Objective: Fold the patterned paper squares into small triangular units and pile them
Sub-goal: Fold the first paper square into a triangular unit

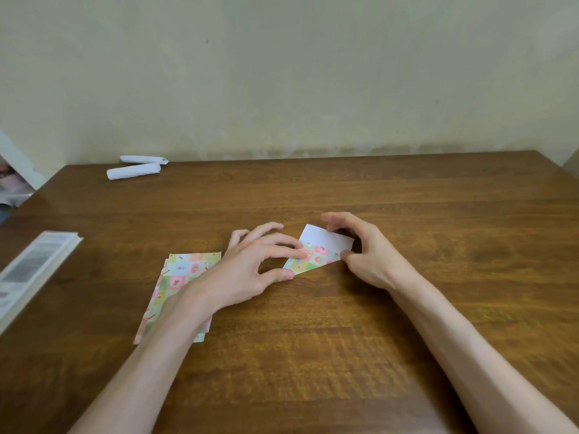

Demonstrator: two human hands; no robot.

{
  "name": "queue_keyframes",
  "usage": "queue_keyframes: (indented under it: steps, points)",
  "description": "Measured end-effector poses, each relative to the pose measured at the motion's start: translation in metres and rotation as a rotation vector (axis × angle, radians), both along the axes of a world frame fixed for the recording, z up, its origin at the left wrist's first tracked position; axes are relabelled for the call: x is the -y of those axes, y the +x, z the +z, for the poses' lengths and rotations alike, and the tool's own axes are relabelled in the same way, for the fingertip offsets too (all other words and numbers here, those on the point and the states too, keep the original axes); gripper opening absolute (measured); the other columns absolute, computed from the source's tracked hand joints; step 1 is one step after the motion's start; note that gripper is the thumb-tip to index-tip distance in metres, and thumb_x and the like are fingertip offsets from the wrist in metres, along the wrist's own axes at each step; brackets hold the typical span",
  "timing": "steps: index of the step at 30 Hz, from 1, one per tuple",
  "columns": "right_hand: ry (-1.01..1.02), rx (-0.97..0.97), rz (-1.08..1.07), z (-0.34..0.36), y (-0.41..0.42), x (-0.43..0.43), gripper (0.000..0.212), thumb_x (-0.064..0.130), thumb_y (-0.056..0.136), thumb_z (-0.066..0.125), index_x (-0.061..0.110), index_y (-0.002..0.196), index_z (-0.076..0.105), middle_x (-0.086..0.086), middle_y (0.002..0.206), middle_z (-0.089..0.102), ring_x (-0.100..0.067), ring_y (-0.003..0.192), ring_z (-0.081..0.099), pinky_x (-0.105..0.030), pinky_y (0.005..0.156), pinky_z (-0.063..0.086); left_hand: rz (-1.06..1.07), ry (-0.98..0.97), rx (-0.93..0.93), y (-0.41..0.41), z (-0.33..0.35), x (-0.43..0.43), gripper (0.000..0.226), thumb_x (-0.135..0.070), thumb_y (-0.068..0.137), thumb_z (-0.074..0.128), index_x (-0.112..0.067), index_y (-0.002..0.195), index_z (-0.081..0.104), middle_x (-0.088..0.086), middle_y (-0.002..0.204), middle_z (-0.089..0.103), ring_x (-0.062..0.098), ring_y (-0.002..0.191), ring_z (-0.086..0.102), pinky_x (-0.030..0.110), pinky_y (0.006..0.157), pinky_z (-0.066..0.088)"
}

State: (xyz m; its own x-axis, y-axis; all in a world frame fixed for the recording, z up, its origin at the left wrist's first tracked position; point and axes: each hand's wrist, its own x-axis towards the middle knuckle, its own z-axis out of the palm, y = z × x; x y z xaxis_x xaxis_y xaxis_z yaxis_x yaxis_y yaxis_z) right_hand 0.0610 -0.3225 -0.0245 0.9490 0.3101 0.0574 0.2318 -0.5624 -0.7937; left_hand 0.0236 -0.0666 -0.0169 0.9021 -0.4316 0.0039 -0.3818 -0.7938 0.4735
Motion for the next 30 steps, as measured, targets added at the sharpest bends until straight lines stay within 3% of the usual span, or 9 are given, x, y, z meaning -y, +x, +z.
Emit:
queue_keyframes:
  steps: [2, 5, 9, 14, 19, 21, 24, 27, 30]
  points:
    - [0.063, 0.030, -0.045, 0.001, -0.002, 0.001, 0.070, -0.011, 0.081, 0.056, 0.037, 0.132, 0.062, 0.014, 0.134, 0.062, -0.006, 0.132, 0.052, -0.033, 0.115, 0.043, -0.013, -0.006, 0.016, -0.001, -0.001, -0.001, 0.037, -0.032, 0.104, 0.060, -0.054, 0.134, 0.061, -0.043, 0.145, 0.042, -0.014, 0.148, 0.007, 0.039, 0.120, 0.010]
    - [0.047, 0.093, -0.082, 0.002, -0.001, 0.009, 0.061, -0.001, 0.084, 0.054, 0.042, 0.126, 0.066, 0.017, 0.126, 0.066, -0.004, 0.124, 0.057, -0.036, 0.111, 0.045, -0.018, -0.015, 0.046, -0.002, -0.003, -0.002, 0.046, -0.015, 0.107, 0.053, -0.052, 0.132, 0.063, -0.041, 0.145, 0.043, -0.014, 0.148, 0.005, 0.035, 0.118, 0.011]
    - [-0.059, 0.071, 0.076, 0.005, 0.000, 0.017, 0.076, -0.014, 0.076, 0.038, 0.042, 0.116, 0.071, 0.012, 0.104, 0.069, -0.008, 0.101, 0.061, -0.026, 0.086, 0.046, -0.012, 0.001, 0.056, -0.002, -0.001, 0.000, 0.060, 0.001, 0.105, 0.047, -0.052, 0.128, 0.066, -0.035, 0.149, 0.040, -0.011, 0.149, 0.007, 0.029, 0.117, 0.010]
    - [-0.070, 0.082, 0.195, 0.011, -0.003, 0.019, 0.069, -0.018, 0.084, 0.050, 0.041, 0.110, 0.076, 0.014, 0.114, 0.064, -0.006, 0.101, 0.062, -0.018, 0.075, 0.045, 0.050, 0.001, 0.166, 0.000, -0.003, -0.004, 0.063, 0.005, 0.100, 0.053, -0.052, 0.119, 0.071, -0.027, 0.140, 0.047, -0.001, 0.142, 0.027, 0.032, 0.111, 0.023]
    - [-0.092, 0.109, 0.196, 0.016, -0.007, 0.017, 0.037, -0.002, 0.088, 0.073, 0.031, 0.101, 0.082, 0.015, 0.112, 0.063, 0.008, 0.081, 0.057, -0.009, 0.072, 0.039, 0.064, 0.063, 0.274, -0.001, -0.003, 0.000, 0.054, 0.000, 0.099, 0.057, -0.046, 0.121, 0.073, -0.023, 0.120, 0.054, 0.004, 0.113, 0.046, 0.029, 0.097, 0.034]
    - [-0.139, 0.124, 0.207, 0.014, -0.006, 0.018, 0.027, 0.011, 0.087, 0.082, 0.035, 0.098, 0.082, 0.018, 0.114, 0.062, 0.008, 0.093, 0.057, -0.009, 0.077, 0.037, 0.059, 0.078, 0.319, -0.003, -0.004, 0.004, 0.046, -0.006, 0.099, 0.057, -0.041, 0.124, 0.073, -0.022, 0.114, 0.057, 0.003, 0.105, 0.049, 0.028, 0.091, 0.036]
    - [-0.189, 0.190, 0.231, 0.014, -0.006, 0.015, 0.016, 0.028, 0.083, 0.086, 0.040, 0.093, 0.082, 0.021, 0.115, 0.058, -0.003, 0.110, 0.051, -0.012, 0.091, 0.036, 0.064, 0.065, 0.331, -0.009, -0.003, 0.011, 0.029, -0.034, 0.102, 0.057, -0.042, 0.126, 0.071, -0.024, 0.110, 0.056, 0.001, 0.101, 0.051, 0.027, 0.088, 0.039]
    - [-0.185, 0.217, 0.276, 0.018, -0.011, 0.009, 0.011, 0.032, 0.083, 0.085, 0.040, 0.092, 0.082, 0.022, 0.113, 0.058, -0.006, 0.112, 0.048, -0.015, 0.095, 0.038, 0.086, 0.082, 0.290, -0.011, -0.002, 0.016, 0.037, -0.058, 0.099, 0.048, -0.045, 0.128, 0.068, -0.025, 0.113, 0.055, -0.002, 0.104, 0.049, 0.027, 0.089, 0.040]
    - [-0.205, 0.183, 0.348, 0.017, -0.014, 0.004, 0.010, 0.034, 0.086, 0.082, 0.041, 0.094, 0.081, 0.023, 0.108, 0.062, -0.005, 0.111, 0.051, -0.019, 0.096, 0.041, 0.093, 0.091, 0.312, -0.010, -0.003, 0.015, 0.039, -0.059, 0.097, 0.050, -0.043, 0.127, 0.069, -0.025, 0.115, 0.055, -0.002, 0.105, 0.047, 0.027, 0.090, 0.040]
